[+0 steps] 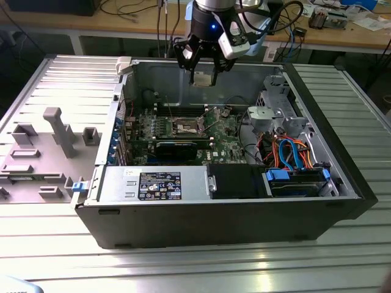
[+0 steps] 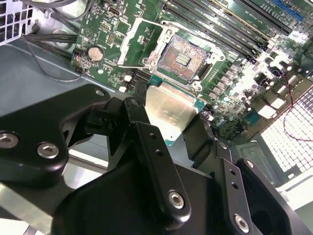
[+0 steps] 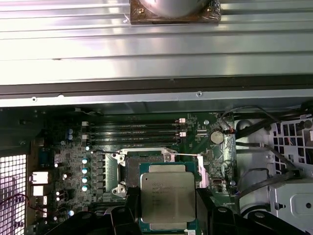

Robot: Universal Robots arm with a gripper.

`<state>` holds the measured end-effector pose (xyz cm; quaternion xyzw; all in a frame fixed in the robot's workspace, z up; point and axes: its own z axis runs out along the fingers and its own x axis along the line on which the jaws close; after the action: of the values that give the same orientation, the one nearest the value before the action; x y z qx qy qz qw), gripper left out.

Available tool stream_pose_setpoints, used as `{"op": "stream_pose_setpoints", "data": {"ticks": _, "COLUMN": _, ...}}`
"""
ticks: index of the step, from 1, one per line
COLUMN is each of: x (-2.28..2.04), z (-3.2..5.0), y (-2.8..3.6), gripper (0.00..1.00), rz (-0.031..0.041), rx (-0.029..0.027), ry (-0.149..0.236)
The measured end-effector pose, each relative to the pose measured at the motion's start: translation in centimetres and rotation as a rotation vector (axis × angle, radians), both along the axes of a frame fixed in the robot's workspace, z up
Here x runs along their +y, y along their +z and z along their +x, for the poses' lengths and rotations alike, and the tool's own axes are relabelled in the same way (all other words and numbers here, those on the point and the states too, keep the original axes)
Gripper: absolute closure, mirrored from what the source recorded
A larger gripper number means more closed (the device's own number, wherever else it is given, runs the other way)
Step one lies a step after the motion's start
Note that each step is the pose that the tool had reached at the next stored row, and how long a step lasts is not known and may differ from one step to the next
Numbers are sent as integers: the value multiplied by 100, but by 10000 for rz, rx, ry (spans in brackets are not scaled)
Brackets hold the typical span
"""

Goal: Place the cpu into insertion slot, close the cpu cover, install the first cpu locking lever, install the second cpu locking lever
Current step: 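Place the cpu into insertion slot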

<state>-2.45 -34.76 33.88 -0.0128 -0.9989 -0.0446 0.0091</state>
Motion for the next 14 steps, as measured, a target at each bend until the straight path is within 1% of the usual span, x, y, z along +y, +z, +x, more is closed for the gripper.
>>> {"op": "stream_pose_setpoints", "data": {"ticks": 5, "x": 0, "z": -3, "y": -20, "gripper": 45, "rz": -17, "rx": 0, "ry": 5}}
{"op": "stream_pose_setpoints", "data": {"ticks": 14, "x": -3, "z": -35, "y": -41, "gripper": 45, "rz": -17, "rx": 0, "ry": 57}}
